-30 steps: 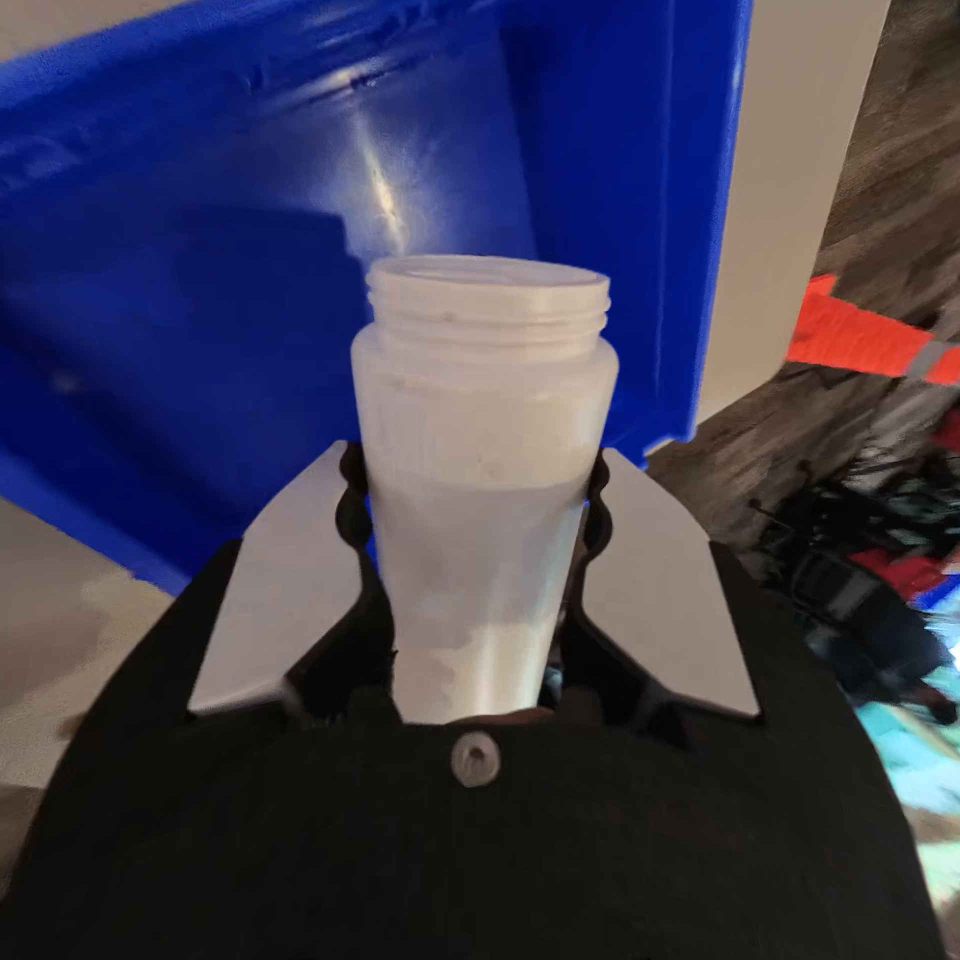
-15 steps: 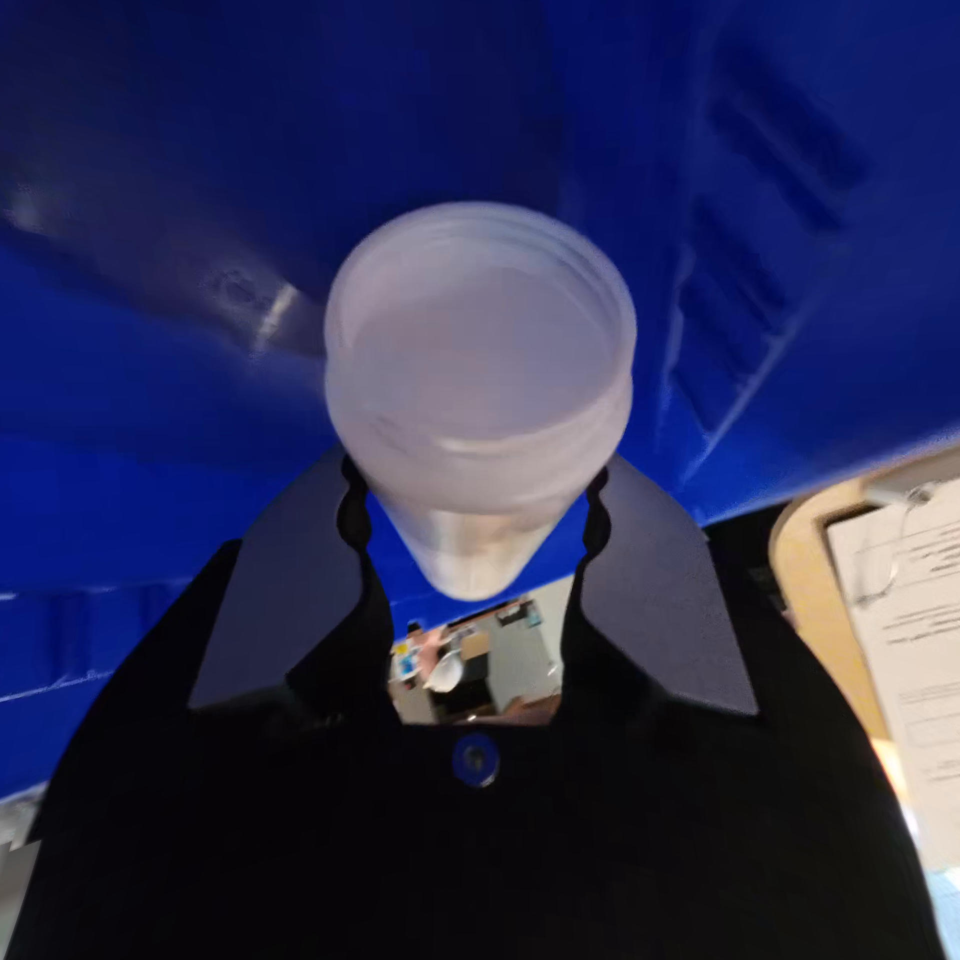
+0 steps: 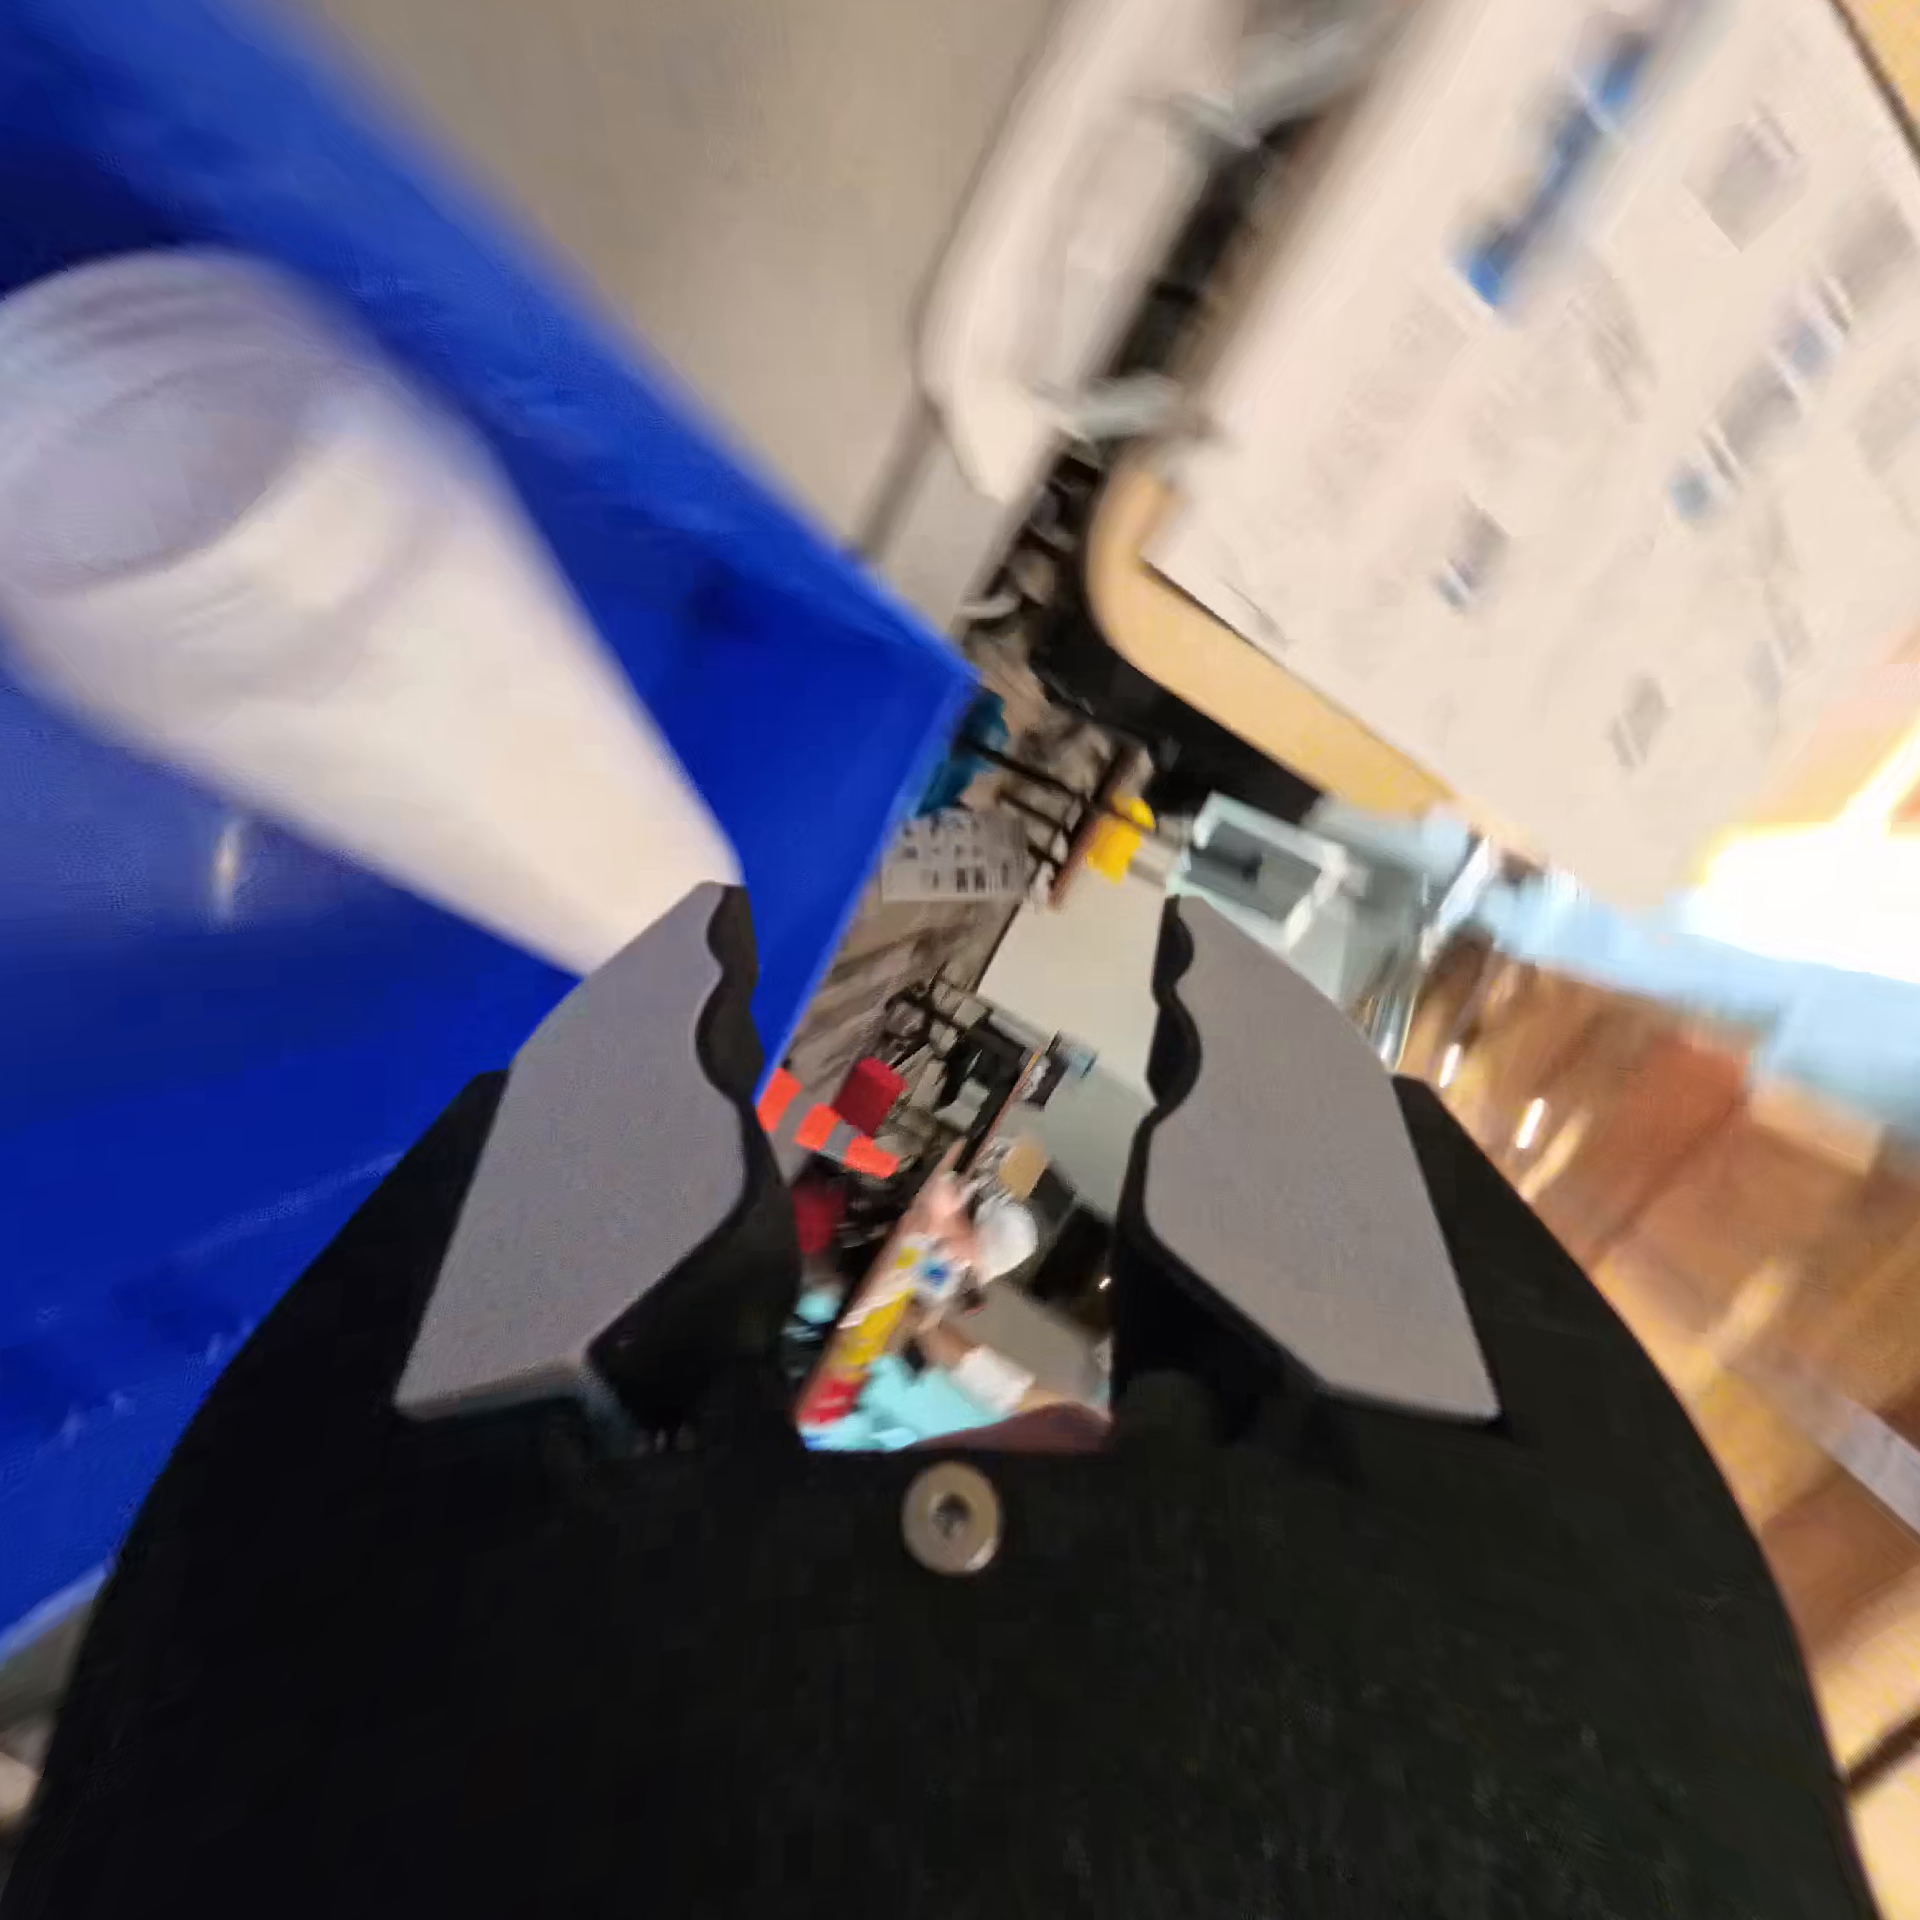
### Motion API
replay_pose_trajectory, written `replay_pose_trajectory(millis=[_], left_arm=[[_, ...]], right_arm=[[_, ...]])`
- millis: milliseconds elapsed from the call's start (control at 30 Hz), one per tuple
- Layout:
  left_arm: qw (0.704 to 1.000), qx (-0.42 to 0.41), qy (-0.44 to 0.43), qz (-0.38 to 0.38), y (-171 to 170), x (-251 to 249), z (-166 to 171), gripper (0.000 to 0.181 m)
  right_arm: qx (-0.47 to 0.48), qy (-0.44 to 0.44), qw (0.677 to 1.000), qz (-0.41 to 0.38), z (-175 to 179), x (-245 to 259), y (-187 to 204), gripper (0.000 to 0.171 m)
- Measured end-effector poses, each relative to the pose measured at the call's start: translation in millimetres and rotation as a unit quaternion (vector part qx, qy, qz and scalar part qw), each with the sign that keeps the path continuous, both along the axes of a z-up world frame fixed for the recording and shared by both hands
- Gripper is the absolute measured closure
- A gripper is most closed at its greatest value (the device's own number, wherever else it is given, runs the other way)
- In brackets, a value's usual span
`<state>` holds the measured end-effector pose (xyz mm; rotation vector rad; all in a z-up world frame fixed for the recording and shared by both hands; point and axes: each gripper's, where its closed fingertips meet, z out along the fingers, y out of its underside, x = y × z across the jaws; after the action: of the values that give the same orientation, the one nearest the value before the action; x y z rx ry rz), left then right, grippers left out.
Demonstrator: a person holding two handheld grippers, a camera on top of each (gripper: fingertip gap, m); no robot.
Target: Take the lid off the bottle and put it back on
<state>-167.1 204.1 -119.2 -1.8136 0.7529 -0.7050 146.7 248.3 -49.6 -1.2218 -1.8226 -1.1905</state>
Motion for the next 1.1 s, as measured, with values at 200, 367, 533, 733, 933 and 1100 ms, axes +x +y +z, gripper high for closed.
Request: replay_pose_trajectory(millis=[200, 367, 533, 733, 933, 1100], left_arm=[[1.0, 0.019, -0.01, 0.0, -1.7, -1.5, 7.6, 0.111], [0.998, 0.008, -0.041, -0.041, -11.9, 3.3, 14.4, 0.111], [0.992, -0.004, -0.071, -0.1, -26.9, 11.0, 22.1, 0.111], [0.985, -0.006, -0.064, -0.158, -43.8, 21.3, 18.6, 0.111], [0.958, -0.04, -0.088, -0.271, -73.1, 28.8, 25.2, 0.111], [0.914, -0.089, -0.119, -0.378, -86.3, 27.5, 38.7, 0.111]], right_arm=[[-0.058, 0.547, 0.795, -0.258, 8.3, -55.0, -51.9, 0.09], [-0.244, 0.761, 0.595, -0.086, -37.4, -206.7, -119.1, 0.096], [-0.284, 0.768, 0.571, -0.064, -66.6, -232.8, -139.6, 0.101], [-0.301, 0.786, 0.533, -0.088, -72.1, -222.6, -132.0, 0.095], [-0.302, 0.756, 0.58, -0.017, -63.3, -234.3, -138.0, 0.095], [-0.376, 0.739, 0.556, 0.062, -39.6, -255.8, -133.3, 0.097]])
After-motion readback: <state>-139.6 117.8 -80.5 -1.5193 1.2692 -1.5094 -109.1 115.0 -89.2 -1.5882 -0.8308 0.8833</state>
